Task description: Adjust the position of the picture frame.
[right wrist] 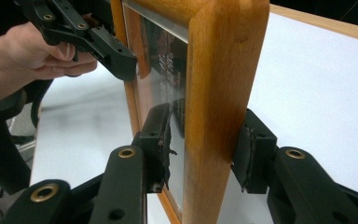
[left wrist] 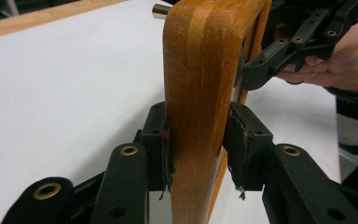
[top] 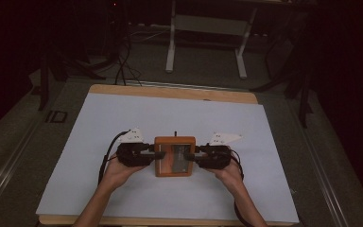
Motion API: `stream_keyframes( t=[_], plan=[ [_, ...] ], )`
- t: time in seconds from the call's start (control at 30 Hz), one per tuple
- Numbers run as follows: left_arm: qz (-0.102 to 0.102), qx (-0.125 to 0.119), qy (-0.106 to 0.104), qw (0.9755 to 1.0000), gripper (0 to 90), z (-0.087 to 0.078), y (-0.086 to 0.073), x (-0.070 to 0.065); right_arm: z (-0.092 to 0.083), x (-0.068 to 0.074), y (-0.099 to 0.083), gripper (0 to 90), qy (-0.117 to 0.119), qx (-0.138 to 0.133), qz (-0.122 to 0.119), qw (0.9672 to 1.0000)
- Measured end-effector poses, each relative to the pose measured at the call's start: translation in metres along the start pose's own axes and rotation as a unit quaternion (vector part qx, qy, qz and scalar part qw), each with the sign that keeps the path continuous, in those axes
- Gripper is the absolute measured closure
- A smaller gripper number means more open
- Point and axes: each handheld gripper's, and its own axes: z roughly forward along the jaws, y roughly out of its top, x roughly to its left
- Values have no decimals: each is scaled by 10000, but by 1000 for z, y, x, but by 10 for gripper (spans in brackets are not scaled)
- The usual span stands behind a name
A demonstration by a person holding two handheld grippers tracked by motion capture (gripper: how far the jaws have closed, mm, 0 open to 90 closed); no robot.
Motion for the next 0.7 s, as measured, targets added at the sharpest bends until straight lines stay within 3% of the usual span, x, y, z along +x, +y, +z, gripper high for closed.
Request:
stream_keyframes(
  t=[0.3,0.5,0.7],
  plan=[
    [-28,-6,-79,10000,626,16,7,-6,-15,0,-8,606,-155,-63,166,9997],
    [-102,-16,-32,9999,608,21,9,-4,-18,-2,-11,611,-217,-109,298,9993],
    [-166,-75,149,9997,587,23,8,-4,-15,-4,-11,608,-271,-167,349,9989]
  ],
)
